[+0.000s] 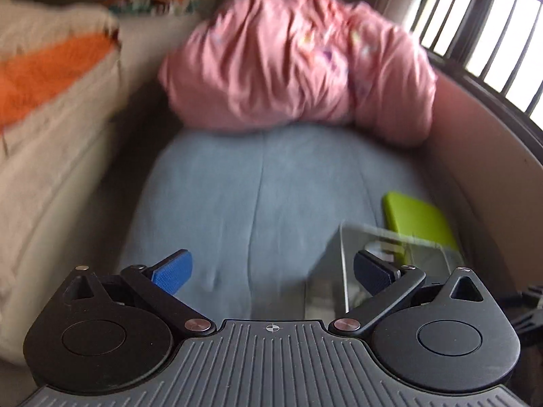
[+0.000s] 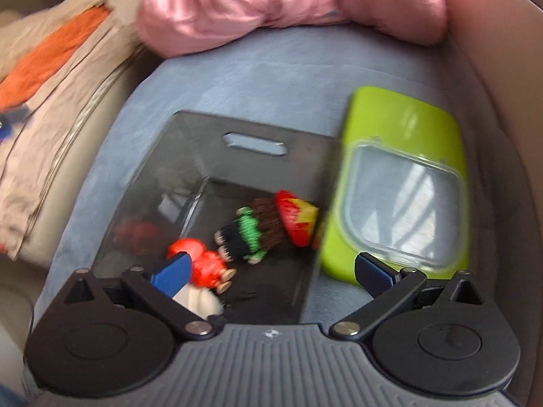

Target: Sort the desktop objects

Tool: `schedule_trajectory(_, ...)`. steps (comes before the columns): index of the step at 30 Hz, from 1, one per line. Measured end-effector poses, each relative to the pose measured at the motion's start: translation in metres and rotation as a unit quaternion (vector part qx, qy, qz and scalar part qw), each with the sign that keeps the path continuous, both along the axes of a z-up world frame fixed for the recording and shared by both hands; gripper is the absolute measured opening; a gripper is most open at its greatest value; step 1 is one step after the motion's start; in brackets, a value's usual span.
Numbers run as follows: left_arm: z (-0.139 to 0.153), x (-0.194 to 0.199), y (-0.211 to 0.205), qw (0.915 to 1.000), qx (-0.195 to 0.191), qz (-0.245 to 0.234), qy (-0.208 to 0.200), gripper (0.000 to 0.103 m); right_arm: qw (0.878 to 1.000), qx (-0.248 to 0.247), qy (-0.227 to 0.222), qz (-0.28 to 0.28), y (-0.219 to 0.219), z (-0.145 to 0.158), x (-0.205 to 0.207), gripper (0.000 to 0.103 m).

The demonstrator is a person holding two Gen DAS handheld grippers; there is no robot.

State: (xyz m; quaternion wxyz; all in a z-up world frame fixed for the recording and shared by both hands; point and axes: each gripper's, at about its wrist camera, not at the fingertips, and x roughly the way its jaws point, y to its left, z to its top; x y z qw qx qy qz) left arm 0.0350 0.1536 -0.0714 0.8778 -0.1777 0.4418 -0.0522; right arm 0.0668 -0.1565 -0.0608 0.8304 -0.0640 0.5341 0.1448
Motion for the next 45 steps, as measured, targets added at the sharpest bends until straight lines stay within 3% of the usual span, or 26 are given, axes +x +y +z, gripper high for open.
schedule_trajectory(1, -0.008, -0.002, 0.003, 0.9988, -0.037, -0.003, 0.033, 0.103, 1.0, -0.004, 0.001, 0.021, 0.007, 0.002, -0.002, 0.103)
schedule_trajectory(3, 0.005, -0.008, -0.002, 0.9959, -0.062, -0.022, 0.062, 0.103, 0.998, -0.001, 0.005, 0.062, 0.021, 0.006, -0.002, 0.103)
schedule_trajectory(5, 0.038, -0.017, -0.01, 0.9977, -0.036, -0.021, 0.054, 0.103, 0.996, 0.02, 0.023, 0.084, 0.032, 0.003, 0.006, 0.102)
schedule_trajectory(7, 0.069, -0.024, -0.016, 0.9969, -0.025, 0.038, 0.064, 0.103, 0.993, 0.06, 0.056, 0.086, 0.039, -0.006, 0.014, 0.095)
schedule_trajectory(8, 0.08, -0.031, -0.017, 0.995, -0.038, 0.069, 0.061, 0.103, 0.992, 0.065, 0.076, 0.077, 0.044, -0.014, 0.019, 0.087)
schedule_trajectory(9, 0.088, -0.033, -0.019, 0.993, -0.059, 0.092, 0.045, 0.103, 0.99, 0.058, 0.098, 0.084, 0.053, -0.024, 0.023, 0.084)
schedule_trajectory(11, 0.095, -0.041, -0.029, 0.994, -0.074, 0.08, 0.006, 0.103, 0.983, 0.008, 0.11, 0.147, 0.078, -0.047, 0.023, 0.082)
schedule_trajectory(14, 0.082, -0.035, -0.039, 0.9977, -0.046, 0.04, 0.028, 0.103, 0.966, -0.104, 0.068, 0.226, 0.112, -0.082, 0.013, 0.069)
schedule_trajectory(17, 0.054, -0.026, -0.035, 0.9938, -0.059, 0.039, 0.086, 0.103, 0.948, -0.139, 0.07, 0.279, 0.133, -0.113, 0.009, 0.058)
schedule_trajectory(20, 0.042, -0.026, -0.023, 0.9891, -0.076, 0.056, 0.113, 0.103, 0.941, -0.145, 0.086, 0.294, 0.141, -0.135, 0.009, 0.053)
schedule_trajectory(25, 0.048, -0.027, -0.008, 0.9892, -0.084, 0.068, 0.099, 0.103, 0.942, -0.149, 0.088, 0.287, 0.143, -0.146, 0.009, 0.05)
schedule_trajectory(27, 0.049, -0.03, -0.001, 0.9877, -0.094, 0.075, 0.099, 0.103, 0.955, -0.114, 0.096, 0.255, 0.133, -0.128, 0.015, 0.049)
schedule_trajectory(29, 0.047, -0.029, 0.005, 0.9851, -0.108, 0.084, 0.104, 0.103, 0.98, -0.023, 0.114, 0.159, 0.111, -0.103, 0.034, 0.049)
schedule_trajectory(31, 0.045, -0.026, 0.007, 0.9834, -0.114, 0.09, 0.109, 0.103, 0.987, 0.07, 0.131, 0.06, 0.088, -0.078, 0.053, 0.049)
schedule_trajectory(33, 0.042, -0.024, 0.006, 0.983, -0.112, 0.092, 0.112, 0.103, 0.973, 0.154, 0.161, -0.06, 0.066, -0.081, 0.069, 0.049)
schedule_trajectory(34, 0.041, -0.023, 0.004, 0.9834, -0.109, 0.089, 0.114, 0.103, 0.96, 0.186, 0.174, -0.12, 0.056, -0.086, 0.076, 0.049)
schedule_trajectory(35, 0.04, -0.023, 0.003, 0.9837, -0.107, 0.084, 0.117, 0.103, 0.946, 0.206, 0.179, -0.172, 0.049, -0.095, 0.079, 0.049)
schedule_trajectory(37, 0.037, -0.022, 0.003, 0.9839, -0.105, 0.076, 0.123, 0.103, 0.934, 0.215, 0.177, -0.226, 0.043, -0.112, 0.08, 0.049)
schedule_trajectory(42, 0.031, -0.02, 0.01, 0.9831, -0.102, 0.08, 0.129, 0.103, 0.919, 0.227, 0.183, -0.265, 0.043, -0.14, 0.079, 0.049)
schedule_trajectory(45, 0.029, -0.02, 0.015, 0.982, -0.104, 0.085, 0.133, 0.103, 0.925, 0.217, 0.184, -0.25, 0.049, -0.142, 0.081, 0.051)
